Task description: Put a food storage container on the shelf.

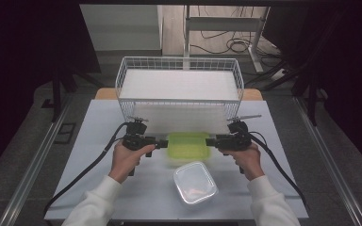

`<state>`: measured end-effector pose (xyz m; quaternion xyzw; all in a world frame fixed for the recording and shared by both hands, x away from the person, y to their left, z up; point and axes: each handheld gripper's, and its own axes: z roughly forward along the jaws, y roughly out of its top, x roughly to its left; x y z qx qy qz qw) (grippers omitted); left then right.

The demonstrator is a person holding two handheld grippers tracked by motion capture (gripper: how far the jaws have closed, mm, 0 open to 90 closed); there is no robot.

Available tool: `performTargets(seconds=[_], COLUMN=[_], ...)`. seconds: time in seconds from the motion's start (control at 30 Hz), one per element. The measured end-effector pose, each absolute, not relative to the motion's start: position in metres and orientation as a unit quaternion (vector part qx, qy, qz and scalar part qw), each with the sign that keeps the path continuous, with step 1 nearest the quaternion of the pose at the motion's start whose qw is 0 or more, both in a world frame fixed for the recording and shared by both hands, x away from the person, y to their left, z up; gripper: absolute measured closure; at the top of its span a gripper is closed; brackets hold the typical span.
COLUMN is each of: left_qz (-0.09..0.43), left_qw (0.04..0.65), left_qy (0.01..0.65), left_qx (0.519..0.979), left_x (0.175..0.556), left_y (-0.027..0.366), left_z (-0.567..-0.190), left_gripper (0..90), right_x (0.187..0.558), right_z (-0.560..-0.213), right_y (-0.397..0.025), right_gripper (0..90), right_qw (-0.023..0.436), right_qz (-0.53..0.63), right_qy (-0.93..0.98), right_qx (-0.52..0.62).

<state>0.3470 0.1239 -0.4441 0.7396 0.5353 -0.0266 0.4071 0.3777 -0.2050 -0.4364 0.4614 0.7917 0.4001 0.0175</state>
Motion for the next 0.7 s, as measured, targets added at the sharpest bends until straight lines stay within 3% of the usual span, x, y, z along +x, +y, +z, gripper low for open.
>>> performTargets(seconds=[0.43,0.7], left_qz=[-0.075,-0.101], left_qw=[0.402,0.395], left_qy=[0.547,0.559], left_qx=[0.730,0.722], left_x=[0.371,0.380], left_y=[0.119,0.117], left_z=[-0.470,-0.483], left_gripper=[41.2,44.6], right_x=[0.391,0.400], right_z=[-0.461,-0.475], right_y=[-0.196,-0.210], right_gripper=[42.7,49.8], right_qw=[0.002,-0.031], right_qz=[0.372,0.384], right_qy=[0.794,0.772], right_qx=[0.481,0.505])
